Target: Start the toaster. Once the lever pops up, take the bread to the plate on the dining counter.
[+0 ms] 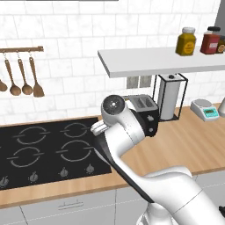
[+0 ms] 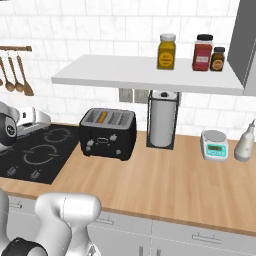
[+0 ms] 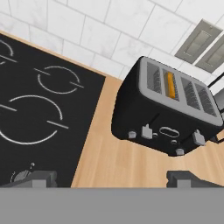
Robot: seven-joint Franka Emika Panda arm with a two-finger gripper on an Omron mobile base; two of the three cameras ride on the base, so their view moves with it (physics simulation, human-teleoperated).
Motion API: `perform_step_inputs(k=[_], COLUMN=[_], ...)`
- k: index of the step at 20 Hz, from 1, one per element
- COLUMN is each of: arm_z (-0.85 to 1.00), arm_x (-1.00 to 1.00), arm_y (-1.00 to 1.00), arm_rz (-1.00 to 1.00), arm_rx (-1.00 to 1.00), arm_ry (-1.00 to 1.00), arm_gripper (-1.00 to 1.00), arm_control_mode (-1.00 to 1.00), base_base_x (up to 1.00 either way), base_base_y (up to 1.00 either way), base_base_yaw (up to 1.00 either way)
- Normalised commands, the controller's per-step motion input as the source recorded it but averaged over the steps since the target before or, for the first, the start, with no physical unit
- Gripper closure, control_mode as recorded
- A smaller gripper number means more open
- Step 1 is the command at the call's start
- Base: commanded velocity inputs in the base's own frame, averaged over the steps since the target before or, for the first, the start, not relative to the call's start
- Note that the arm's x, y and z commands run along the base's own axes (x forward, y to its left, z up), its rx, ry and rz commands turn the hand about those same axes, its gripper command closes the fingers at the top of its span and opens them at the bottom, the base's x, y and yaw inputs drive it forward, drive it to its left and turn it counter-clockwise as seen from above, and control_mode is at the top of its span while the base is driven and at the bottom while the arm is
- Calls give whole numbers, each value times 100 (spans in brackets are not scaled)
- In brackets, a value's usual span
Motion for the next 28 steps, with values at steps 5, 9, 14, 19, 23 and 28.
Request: perform_step_inputs(k=[5, 9, 14, 19, 23, 28], arm_z=[0, 0, 0, 0, 0, 0], arm_x=[0, 0, 0, 0, 0, 0], arm_y=[0, 0, 0, 0, 0, 0], arm_rz=[0, 0, 0, 0, 0, 0], arm_rx=[0, 0, 0, 0, 0, 0], arm_ry=[0, 0, 0, 0, 0, 0], arm_gripper=[-100, -100, -100, -100, -100, -100], arm_control_mode=[-100, -100, -100, -100, -100, -100], base_base_x=[0, 0, 0, 0, 0, 0], base_base_y=[0, 0, 0, 0, 0, 0], base_base_yaw=[0, 0, 0, 0, 0, 0])
